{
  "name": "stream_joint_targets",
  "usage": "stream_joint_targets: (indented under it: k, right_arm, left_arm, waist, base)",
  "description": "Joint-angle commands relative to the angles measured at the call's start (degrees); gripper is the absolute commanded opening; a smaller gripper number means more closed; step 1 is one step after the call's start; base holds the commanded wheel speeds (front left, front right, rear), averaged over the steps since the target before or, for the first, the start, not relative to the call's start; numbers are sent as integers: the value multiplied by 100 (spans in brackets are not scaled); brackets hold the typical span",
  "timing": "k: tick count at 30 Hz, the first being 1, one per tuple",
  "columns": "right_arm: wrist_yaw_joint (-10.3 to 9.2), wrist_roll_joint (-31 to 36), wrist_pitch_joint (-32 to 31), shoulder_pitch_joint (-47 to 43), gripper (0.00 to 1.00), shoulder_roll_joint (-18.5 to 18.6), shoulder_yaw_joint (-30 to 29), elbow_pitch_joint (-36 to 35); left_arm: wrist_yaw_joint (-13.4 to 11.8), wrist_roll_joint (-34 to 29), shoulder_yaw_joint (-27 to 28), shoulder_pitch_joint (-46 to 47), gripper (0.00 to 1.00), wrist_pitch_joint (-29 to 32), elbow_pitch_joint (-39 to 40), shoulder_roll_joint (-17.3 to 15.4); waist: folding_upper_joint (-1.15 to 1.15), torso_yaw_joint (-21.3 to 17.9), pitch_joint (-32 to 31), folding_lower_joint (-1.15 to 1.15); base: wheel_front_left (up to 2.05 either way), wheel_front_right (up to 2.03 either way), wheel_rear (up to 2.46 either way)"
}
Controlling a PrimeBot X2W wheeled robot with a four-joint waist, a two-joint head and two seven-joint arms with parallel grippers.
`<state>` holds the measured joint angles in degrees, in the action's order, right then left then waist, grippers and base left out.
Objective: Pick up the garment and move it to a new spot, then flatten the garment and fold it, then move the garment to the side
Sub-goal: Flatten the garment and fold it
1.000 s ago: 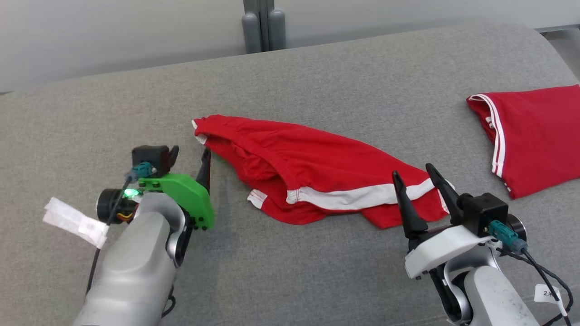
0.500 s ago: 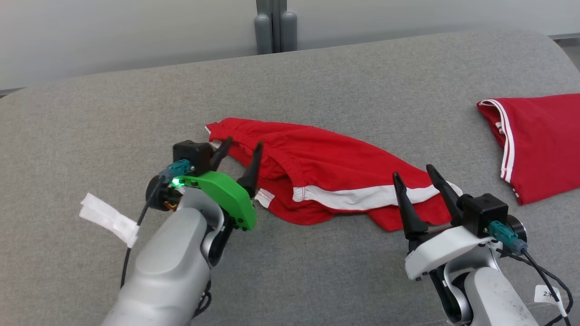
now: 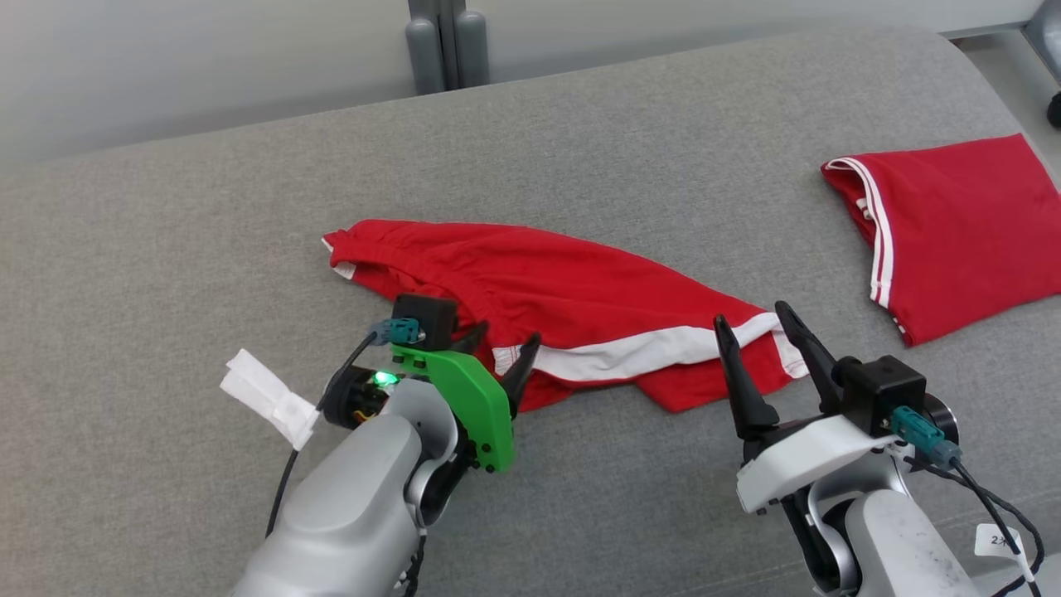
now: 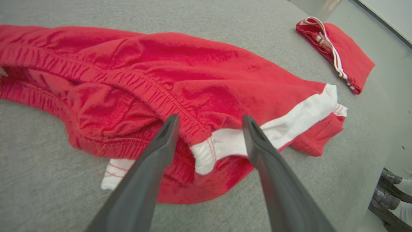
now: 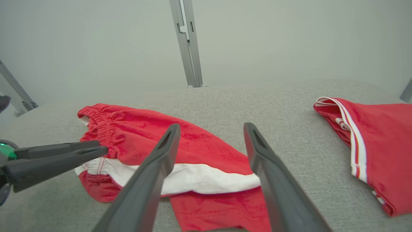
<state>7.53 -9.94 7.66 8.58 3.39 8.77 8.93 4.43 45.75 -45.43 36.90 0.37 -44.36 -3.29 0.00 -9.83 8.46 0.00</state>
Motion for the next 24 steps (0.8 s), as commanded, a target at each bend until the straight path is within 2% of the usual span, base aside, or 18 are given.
stream_joint_targets:
  k: [1,2,5,11,12,13,19,24]
  right_arm:
    - [-9,-19,47,51,100,1,-12,9]
    - [-9,-22,52,42,100,0,-26,15]
    - [-9,-11,69,25,100,-5,-45,29]
    - [-9,-15,93,75,100,-10,-43,63]
    - [-9,-15,90,79,100,-11,-33,66]
    - [-9,-16,87,80,100,-12,-25,68]
    - [-9,21,73,8,100,-4,-108,36]
    - [-9,31,26,-61,100,27,-121,-2]
  left_arm:
    - [-99,-6,43,64,100,-31,-61,-59]
    - [-208,-21,41,68,100,35,-157,-76]
    - [-284,45,57,63,100,191,-248,-76]
    - [-36,281,54,12,99,331,-146,-38]
    - [7,280,36,9,44,306,-109,-36]
    - [26,292,29,5,0,276,-94,-35]
    - [85,399,100,-101,0,159,4,-127]
    - [-12,552,278,-337,0,63,254,-436]
  waist:
    - [0,-56,61,0]
    - [0,-59,72,0]
    - [0,-53,89,0]
    - [0,16,101,0]
    - [0,26,98,0]
    - [0,35,94,0]
    - [0,189,43,0]
    - [0,471,-6,0]
  base:
    - [0,0,0]
    - [0,0,0]
    - [0,0,0]
    - [0,0,0]
    - [0,0,0]
    - [0,0,0]
    - [0,0,0]
    - [0,0,0]
